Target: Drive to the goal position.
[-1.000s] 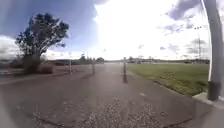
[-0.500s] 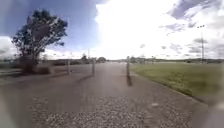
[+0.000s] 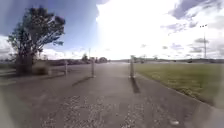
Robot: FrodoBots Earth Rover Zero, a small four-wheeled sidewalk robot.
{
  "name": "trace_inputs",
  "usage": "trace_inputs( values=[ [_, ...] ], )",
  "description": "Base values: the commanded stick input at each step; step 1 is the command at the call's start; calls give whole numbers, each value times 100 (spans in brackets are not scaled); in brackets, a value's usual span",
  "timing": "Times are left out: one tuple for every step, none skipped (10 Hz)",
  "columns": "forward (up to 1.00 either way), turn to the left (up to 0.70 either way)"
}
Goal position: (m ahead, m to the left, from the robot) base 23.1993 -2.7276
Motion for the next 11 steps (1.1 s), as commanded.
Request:
trace_inputs(
  values=[
    [100,0],
    [100,0],
    [100,0],
    [100,0],
    [100,0],
    [100,0],
    [100,0],
    [100,0],
    [100,0],
    [100,0],
    [100,0]
  ],
)
